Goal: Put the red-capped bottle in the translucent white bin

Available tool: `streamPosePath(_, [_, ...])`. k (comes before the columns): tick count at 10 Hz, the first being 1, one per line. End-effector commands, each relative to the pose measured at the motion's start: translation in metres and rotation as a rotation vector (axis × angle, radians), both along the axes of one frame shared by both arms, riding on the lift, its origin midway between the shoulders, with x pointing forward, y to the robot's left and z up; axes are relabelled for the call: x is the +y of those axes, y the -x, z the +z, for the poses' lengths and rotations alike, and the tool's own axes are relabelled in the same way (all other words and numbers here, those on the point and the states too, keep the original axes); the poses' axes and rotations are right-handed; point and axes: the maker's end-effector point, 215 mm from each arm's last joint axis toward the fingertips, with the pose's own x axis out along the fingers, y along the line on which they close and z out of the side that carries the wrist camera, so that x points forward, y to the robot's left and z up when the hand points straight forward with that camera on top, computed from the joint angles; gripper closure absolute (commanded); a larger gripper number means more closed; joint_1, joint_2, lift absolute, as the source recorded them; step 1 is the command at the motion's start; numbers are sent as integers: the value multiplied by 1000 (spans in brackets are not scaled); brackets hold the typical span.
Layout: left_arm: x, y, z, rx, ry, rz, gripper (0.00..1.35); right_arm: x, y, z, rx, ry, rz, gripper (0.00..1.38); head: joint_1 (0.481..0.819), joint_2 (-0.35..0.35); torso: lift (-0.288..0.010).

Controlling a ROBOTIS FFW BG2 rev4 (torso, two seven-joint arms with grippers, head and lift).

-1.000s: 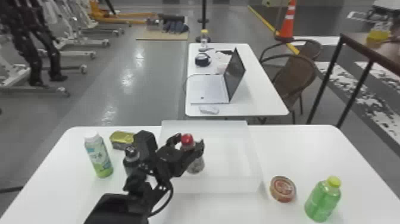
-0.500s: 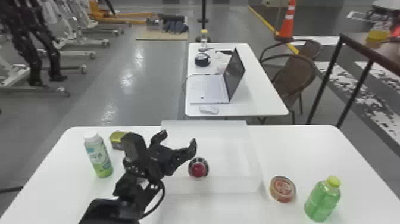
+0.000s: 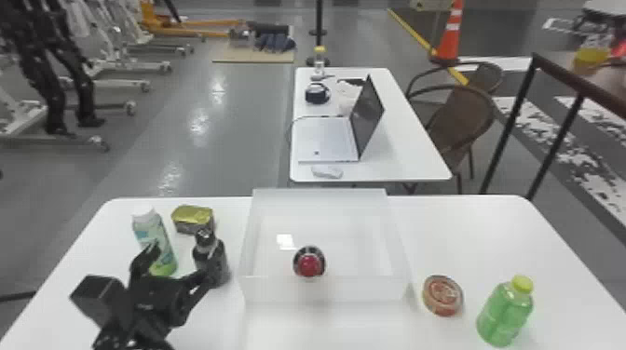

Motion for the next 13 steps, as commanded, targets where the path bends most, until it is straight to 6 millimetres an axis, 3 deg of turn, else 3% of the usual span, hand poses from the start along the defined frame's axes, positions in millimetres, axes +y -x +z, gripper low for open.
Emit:
streamPosePath(1, [39, 38, -35, 67, -5, 78, 124, -3, 2, 0, 0, 4, -2, 205, 549, 0, -100])
streamPosePath(3, [73, 95, -78, 154, -36, 164, 124, -10, 7, 0, 5, 11, -23, 205, 549, 0, -100])
streamPosePath(4, [93, 120, -91, 177, -85, 217, 124, -11, 8, 0, 7, 11, -26, 205, 549, 0, -100])
streamPosePath(5, [110, 134, -96, 176, -130, 243, 124, -13, 10, -1, 10, 12, -34, 205, 549, 0, -100])
streamPosePath(7, [124, 143, -96, 154, -177, 256, 124, -14, 13, -2, 14, 14, -39, 205, 549, 0, -100])
streamPosePath(13, [115, 145, -103, 147, -131, 251, 124, -16, 14, -3, 17, 16, -44, 205, 549, 0, -100])
